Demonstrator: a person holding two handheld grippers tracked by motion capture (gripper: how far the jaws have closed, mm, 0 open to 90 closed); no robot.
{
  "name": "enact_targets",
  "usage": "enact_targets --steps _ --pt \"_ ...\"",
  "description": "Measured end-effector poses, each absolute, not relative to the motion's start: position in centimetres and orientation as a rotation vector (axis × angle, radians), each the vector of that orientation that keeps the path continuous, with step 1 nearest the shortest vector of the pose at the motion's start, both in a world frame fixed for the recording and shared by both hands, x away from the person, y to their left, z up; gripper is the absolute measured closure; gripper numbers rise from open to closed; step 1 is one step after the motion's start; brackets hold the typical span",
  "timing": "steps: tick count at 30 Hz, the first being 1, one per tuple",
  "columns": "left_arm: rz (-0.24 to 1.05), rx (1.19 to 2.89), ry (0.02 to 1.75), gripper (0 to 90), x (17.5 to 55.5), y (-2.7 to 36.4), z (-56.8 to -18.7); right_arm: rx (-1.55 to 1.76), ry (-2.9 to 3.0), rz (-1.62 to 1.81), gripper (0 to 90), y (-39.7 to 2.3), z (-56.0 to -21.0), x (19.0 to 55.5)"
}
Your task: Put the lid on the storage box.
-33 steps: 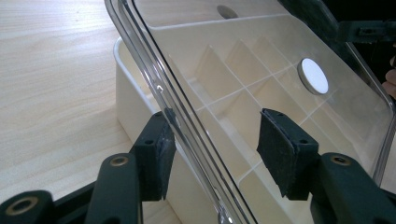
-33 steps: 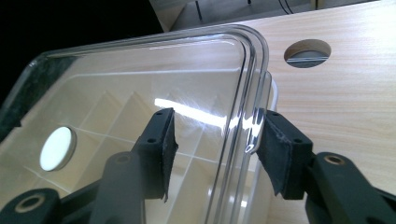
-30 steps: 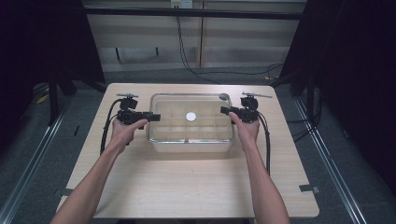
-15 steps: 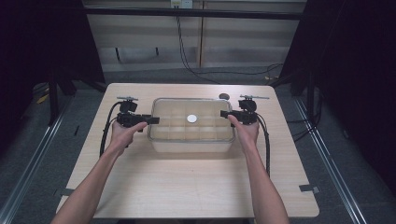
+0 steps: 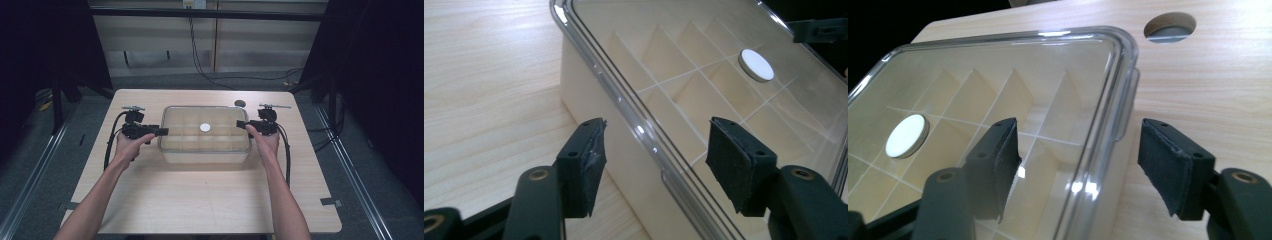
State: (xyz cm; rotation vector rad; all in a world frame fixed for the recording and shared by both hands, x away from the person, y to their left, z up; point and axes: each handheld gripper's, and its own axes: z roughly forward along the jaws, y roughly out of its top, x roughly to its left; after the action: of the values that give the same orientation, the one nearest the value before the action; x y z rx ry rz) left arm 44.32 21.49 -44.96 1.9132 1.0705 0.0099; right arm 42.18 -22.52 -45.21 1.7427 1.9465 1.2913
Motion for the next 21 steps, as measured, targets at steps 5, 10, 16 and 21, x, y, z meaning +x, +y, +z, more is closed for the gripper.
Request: enact_targets --steps 5,10,16,21 --pt "0.052 1.922 1.069 34.6 43.6 21.7 -44.8 1.703 1.962 1.275 28.8 -23.1 -44.3 41.4" --pt "0.082 1.944 1.067 35.5 43.0 21.9 -44.3 1.634 1.963 1.291 26.2 -23.1 -42.9 40.2" --pt "0.129 1.933 1.044 34.0 41.9 22.3 -43.0 1.592 1.983 1.318 24.9 -23.1 -42.3 39.0" --pt "0.168 1.948 1.029 34.2 40.9 22.8 -42.4 1.557 1.982 1.316 24.6 -23.2 -42.2 37.2"
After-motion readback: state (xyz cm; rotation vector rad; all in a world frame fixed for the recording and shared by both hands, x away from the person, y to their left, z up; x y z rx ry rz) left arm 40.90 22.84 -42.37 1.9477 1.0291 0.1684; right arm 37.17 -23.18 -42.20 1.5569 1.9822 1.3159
